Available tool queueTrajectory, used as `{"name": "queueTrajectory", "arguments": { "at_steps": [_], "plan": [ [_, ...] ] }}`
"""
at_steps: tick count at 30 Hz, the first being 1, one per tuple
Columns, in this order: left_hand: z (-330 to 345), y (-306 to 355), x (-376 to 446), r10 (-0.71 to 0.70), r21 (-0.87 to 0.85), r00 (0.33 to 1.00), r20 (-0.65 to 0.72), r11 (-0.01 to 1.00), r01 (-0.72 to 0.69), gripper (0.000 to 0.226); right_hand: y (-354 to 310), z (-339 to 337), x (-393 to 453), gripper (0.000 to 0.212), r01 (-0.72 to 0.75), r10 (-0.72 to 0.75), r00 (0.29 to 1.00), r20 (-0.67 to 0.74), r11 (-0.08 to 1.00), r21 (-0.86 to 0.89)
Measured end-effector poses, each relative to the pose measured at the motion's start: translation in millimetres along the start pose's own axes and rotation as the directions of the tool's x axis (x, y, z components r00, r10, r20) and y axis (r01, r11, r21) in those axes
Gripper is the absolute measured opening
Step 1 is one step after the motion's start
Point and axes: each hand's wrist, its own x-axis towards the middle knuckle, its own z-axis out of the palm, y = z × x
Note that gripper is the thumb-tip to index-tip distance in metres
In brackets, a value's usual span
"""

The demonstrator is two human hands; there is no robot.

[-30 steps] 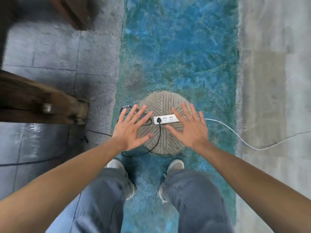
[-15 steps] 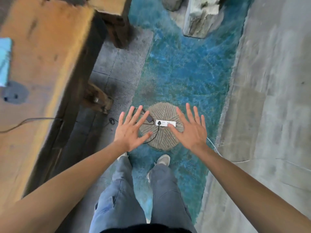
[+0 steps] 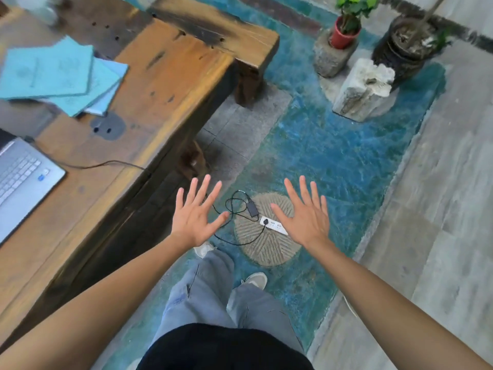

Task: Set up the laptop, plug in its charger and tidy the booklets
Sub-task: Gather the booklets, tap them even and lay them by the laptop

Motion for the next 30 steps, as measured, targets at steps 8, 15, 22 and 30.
{"name": "queueTrajectory", "arguments": {
  "at_steps": [8, 15, 22, 30],
  "plan": [
    [-36, -80, -33, -0.268, -0.135, 0.955, -0.125, 0.958, 0.251, 0.075, -99, -19, 51, 0.08, 0.259, -0.258, 0.966, 0.022, 0.965, -0.053],
    [-67, -158, -34, -0.465, -0.351, 0.872, -0.154, 0.851, 0.391, 0.077, -209, -33, 99, 0.077, 0.406, -0.403, 0.914, 0.052, 0.908, -0.099],
    [-105, -255, 39, -0.54, -0.479, 0.822, -0.181, 0.778, 0.406, 0.08, -334, -30, 181, 0.079, 0.516, -0.503, 0.856, 0.119, 0.847, -0.129],
    [-129, -339, 80, -0.621, -0.606, 0.779, -0.09, 0.655, 0.452, 0.079, -449, -34, 250, 0.078, 0.581, -0.55, 0.811, 0.202, 0.797, -0.163]
  ]
}}
